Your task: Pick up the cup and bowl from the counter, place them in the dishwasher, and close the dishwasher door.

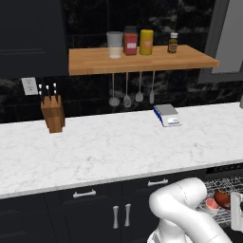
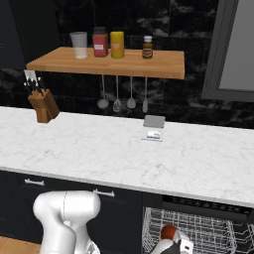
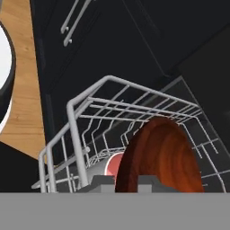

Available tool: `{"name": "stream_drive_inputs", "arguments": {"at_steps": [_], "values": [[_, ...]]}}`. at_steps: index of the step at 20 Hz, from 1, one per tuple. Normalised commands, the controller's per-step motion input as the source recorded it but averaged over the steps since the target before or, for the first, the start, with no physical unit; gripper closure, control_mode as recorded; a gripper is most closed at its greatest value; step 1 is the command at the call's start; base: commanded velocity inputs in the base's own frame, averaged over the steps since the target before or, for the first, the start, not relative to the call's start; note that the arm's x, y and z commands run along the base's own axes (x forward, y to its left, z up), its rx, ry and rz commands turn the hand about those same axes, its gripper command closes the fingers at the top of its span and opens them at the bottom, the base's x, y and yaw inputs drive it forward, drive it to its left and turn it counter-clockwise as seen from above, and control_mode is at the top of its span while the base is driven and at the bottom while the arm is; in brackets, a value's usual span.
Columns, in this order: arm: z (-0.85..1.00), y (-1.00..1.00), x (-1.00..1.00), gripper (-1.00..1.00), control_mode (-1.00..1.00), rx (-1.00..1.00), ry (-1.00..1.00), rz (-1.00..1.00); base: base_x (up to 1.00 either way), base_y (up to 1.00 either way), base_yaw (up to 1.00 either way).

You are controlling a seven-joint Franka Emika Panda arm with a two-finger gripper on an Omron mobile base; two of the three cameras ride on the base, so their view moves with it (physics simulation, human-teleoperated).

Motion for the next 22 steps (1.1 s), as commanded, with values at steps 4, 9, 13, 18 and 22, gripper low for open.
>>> {"name": "stream_drive_inputs", "arguments": {"at_steps": [4, 9, 13, 18, 22], "values": [[-0.41, -0.04, 0.04, 1.00, -1.00, 0.00, 0.04, 0.01, 0.00, 0.00, 0.00], [-0.30, -0.03, 0.00, -1.00, -1.00, 0.00, 0.05, 0.00, 0.00, 0.00, 0.00], [-0.09, -0.01, 0.00, -1.00, -1.00, 0.00, 0.00, 0.00, 0.00, 0.00, 0.00], [0.00, -0.04, -0.03, -1.00, -1.00, 0.01, -0.03, 0.00, 0.00, 0.00, 0.00], [0.18, -0.40, -0.51, -1.00, -1.00, 0.04, 0.10, -0.03, 0.00, 0.00, 0.00]]}}
